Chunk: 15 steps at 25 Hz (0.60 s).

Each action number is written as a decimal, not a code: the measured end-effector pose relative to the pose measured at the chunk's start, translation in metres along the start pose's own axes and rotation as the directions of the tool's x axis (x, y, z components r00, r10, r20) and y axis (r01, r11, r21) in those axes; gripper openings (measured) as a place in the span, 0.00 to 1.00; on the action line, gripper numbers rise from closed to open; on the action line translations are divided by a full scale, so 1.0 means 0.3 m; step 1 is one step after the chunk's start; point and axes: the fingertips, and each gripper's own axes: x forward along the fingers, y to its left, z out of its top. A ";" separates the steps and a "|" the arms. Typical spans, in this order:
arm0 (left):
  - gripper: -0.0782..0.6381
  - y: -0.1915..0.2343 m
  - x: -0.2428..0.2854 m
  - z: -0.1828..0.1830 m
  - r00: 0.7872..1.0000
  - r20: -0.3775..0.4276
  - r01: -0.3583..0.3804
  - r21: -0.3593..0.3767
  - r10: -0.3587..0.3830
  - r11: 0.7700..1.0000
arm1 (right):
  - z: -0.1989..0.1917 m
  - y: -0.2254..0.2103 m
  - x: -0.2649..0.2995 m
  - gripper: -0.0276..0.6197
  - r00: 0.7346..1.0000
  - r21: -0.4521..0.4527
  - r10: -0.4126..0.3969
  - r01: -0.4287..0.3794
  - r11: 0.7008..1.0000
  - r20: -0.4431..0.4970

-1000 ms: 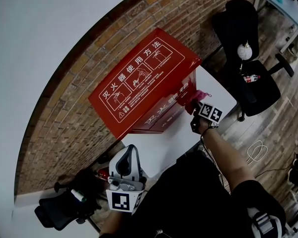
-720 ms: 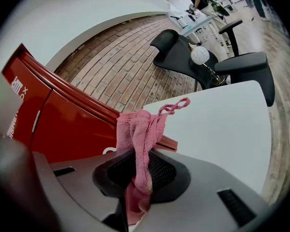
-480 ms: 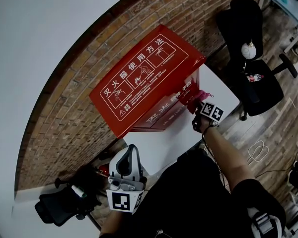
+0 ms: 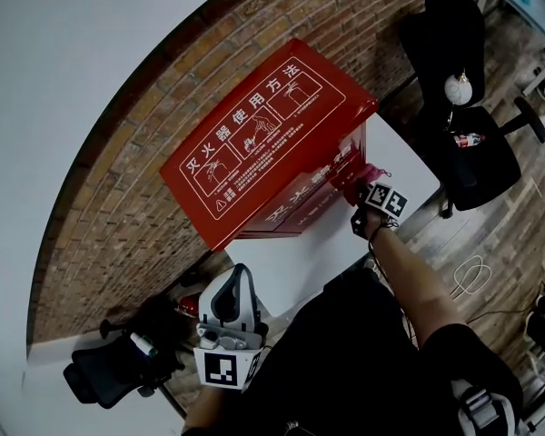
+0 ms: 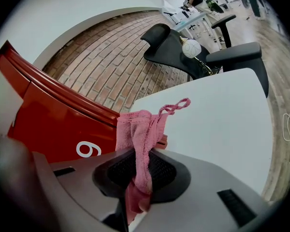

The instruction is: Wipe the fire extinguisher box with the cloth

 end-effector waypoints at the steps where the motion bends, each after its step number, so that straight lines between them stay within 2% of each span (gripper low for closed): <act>1: 0.16 0.000 -0.001 -0.004 1.000 -0.009 -0.003 -0.005 0.003 1.000 | -0.003 -0.006 0.005 0.16 1.000 0.004 -0.004 0.004 1.000 -0.003; 7: 0.16 -0.005 0.008 0.015 1.000 0.013 -0.012 -0.012 0.012 1.000 | -0.021 -0.044 0.031 0.16 0.999 0.021 -0.036 0.036 0.999 -0.027; 11: 0.16 0.007 -0.022 -0.028 0.999 -0.029 -0.036 0.021 0.037 0.999 | -0.034 -0.071 0.050 0.16 0.997 0.026 -0.057 0.059 0.998 -0.048; 15: 0.16 0.013 -0.033 -0.038 0.998 -0.038 -0.052 0.022 0.053 0.998 | -0.044 -0.087 0.062 0.16 0.995 0.031 -0.083 0.085 0.996 -0.063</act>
